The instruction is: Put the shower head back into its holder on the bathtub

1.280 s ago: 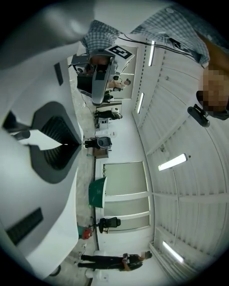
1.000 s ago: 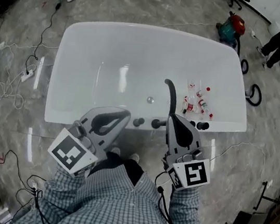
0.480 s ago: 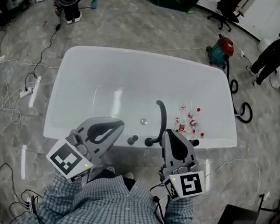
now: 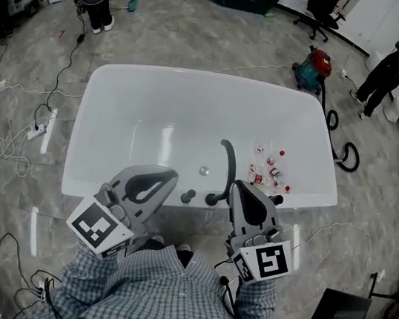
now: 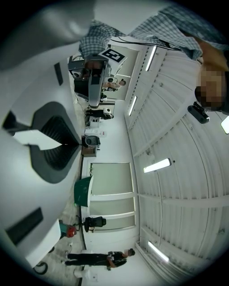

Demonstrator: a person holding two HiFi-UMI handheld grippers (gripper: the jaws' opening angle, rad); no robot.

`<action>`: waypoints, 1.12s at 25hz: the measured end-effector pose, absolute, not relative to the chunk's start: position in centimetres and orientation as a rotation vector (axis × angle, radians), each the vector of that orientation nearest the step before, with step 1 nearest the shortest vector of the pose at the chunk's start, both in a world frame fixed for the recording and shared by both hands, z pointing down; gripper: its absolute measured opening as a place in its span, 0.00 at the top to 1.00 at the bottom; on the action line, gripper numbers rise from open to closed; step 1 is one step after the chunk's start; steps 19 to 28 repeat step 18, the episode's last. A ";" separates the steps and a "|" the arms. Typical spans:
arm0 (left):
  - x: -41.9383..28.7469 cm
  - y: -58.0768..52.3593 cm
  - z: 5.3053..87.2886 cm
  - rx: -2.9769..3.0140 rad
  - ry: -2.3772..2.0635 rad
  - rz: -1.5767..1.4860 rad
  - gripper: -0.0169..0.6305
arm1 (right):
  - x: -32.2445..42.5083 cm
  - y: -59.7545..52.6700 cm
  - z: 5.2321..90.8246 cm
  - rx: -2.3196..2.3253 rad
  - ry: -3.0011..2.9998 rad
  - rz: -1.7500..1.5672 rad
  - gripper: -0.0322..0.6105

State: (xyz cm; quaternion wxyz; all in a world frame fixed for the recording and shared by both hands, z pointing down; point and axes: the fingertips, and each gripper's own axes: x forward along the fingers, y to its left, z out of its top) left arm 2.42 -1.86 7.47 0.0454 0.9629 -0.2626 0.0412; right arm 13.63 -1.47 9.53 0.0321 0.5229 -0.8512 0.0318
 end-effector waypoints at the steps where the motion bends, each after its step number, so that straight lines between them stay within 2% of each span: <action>1: 2.4 -1.8 7.4 2.943 -0.802 0.125 0.95 | 13.6 -1.4 9.5 1.611 -2.620 0.099 0.92; 28: 1.5 -1.1 8.6 2.941 -0.826 0.134 0.95 | 12.7 -1.3 11.2 1.565 -2.605 0.090 0.92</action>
